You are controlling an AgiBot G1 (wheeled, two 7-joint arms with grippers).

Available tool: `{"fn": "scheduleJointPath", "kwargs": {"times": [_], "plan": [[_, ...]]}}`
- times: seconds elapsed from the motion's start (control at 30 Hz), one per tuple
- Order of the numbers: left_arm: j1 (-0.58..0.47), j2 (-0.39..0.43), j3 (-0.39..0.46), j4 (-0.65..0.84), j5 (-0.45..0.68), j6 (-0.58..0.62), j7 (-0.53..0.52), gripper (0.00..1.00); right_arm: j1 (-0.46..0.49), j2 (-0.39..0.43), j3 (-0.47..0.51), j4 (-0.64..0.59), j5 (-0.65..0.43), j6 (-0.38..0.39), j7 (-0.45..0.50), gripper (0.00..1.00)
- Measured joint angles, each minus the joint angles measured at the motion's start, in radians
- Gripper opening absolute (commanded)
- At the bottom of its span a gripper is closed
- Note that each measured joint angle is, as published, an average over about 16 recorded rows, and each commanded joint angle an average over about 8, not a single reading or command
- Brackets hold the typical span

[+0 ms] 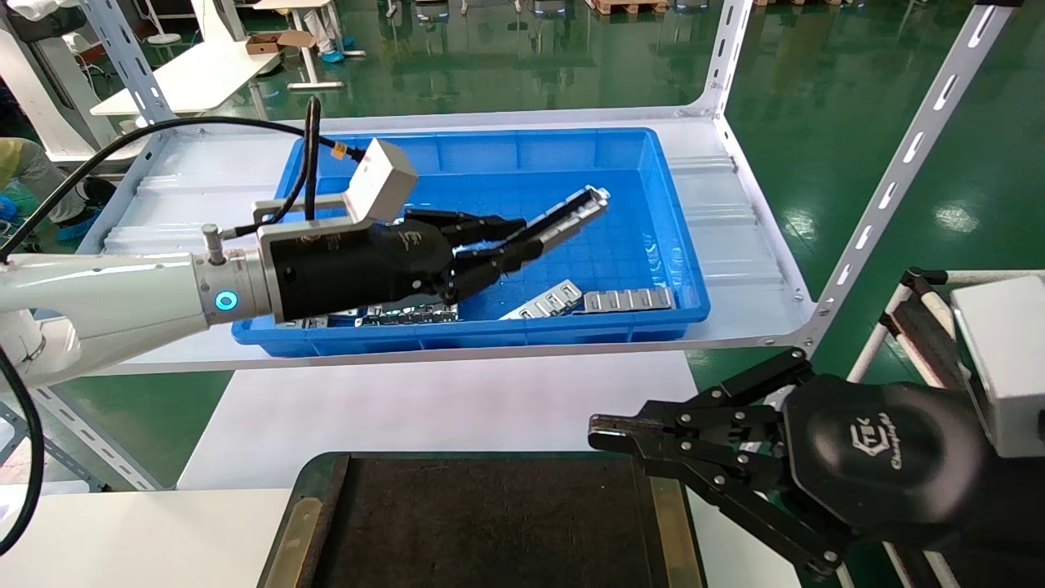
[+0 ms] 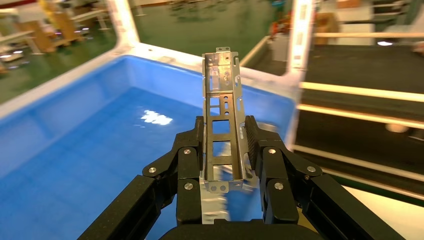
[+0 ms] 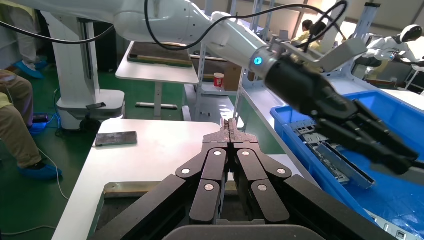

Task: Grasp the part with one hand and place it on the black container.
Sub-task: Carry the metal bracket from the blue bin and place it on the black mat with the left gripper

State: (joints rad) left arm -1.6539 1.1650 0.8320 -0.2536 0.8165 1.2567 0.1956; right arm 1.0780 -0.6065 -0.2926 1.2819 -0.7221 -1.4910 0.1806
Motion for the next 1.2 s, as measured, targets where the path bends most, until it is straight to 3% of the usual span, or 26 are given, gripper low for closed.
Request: {"fn": "scheduleJointPath", "kwargs": {"times": [0.27, 0.53, 0.93, 1.2], "plan": [[0.073, -0.06, 0.006, -0.128, -0.013, 0.092, -0.044, 0.0, 0.0, 0.0, 0.0, 0.0, 0.0, 0.0, 0.0, 0.0], [0.194, -0.133, 0.015, -0.342, -0.023, 0.063, -0.123, 0.0, 0.0, 0.0, -0.001, 0.0, 0.001, 0.0, 0.0, 0.0], [0.452, -0.242, 0.038, -0.703, -0.026, -0.19, -0.277, 0.0, 0.0, 0.001, -0.002, 0.0, 0.001, 0.001, -0.001, 0.0], [0.605, -0.241, 0.066, -0.808, -0.022, -0.402, -0.373, 0.0, 0.0, 0.001, -0.002, 0.0, 0.001, 0.001, -0.001, 0.0]]}}
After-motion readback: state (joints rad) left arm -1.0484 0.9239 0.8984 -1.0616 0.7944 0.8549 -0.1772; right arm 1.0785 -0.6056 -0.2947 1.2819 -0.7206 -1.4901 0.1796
